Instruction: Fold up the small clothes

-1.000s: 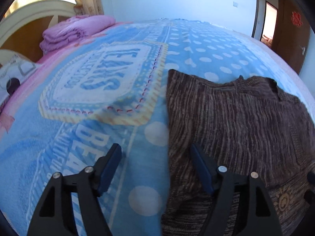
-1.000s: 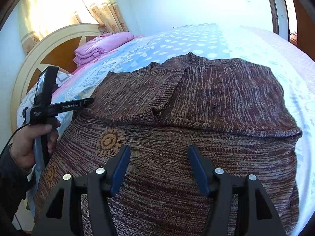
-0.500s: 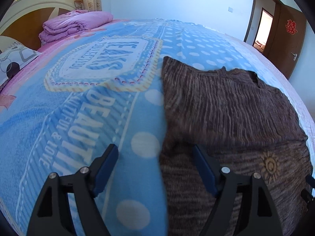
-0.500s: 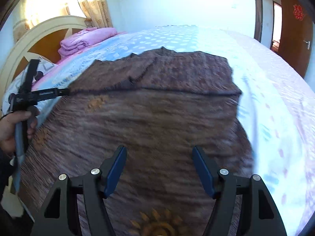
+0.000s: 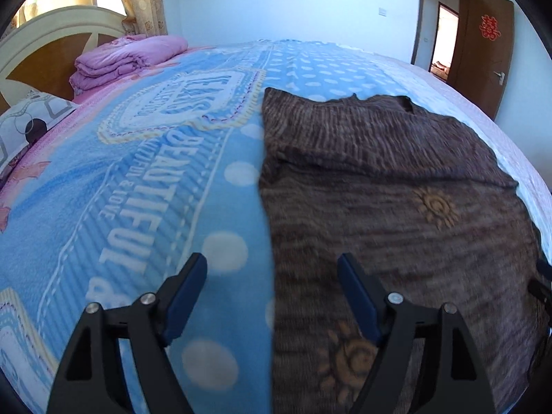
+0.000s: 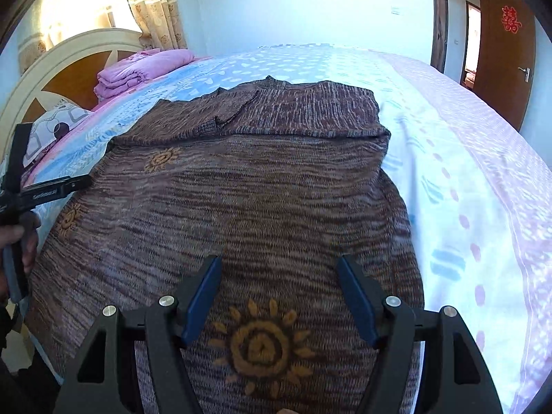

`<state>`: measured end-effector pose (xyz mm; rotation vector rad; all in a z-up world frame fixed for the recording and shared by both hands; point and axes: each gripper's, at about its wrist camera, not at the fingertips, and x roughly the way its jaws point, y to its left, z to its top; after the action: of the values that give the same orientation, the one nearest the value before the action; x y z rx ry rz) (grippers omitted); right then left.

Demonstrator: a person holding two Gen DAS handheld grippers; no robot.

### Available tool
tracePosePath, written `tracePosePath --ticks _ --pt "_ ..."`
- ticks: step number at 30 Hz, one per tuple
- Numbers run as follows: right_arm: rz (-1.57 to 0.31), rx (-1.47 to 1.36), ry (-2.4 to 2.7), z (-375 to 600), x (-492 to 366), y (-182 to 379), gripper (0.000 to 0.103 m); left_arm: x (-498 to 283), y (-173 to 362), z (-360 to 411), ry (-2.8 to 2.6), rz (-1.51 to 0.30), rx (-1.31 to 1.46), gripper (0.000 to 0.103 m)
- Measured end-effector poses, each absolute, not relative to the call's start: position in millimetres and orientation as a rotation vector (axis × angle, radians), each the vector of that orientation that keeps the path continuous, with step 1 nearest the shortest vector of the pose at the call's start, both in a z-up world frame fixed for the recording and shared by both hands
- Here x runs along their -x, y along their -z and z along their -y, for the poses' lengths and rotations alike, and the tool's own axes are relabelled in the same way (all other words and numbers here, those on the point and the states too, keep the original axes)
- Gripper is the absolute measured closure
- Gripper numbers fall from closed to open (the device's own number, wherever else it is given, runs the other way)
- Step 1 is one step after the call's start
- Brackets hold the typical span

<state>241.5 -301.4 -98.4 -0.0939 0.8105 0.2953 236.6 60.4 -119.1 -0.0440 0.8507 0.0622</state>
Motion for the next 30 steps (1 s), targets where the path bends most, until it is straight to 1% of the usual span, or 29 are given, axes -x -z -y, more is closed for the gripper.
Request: tracePosePath --ticks 3,6,30 --pt "-0.800 0.114 -0.296 300.6 -234.4 100.8 0.029 -225.0 121.1 -54.9 -0.042 -0.864 0.025 0.022" --pt "-0.799 0.117 -0.289 300.5 -230.4 101.7 0.028 -214.4 123.1 -50.4 -0.031 -0.870 0.019 0.022" --pt "-0.831 0.127 -0.258 316.4 -178.6 102.3 0.028 -147.2 114.9 -37.2 0.073 -0.866 -0.015 0.022"
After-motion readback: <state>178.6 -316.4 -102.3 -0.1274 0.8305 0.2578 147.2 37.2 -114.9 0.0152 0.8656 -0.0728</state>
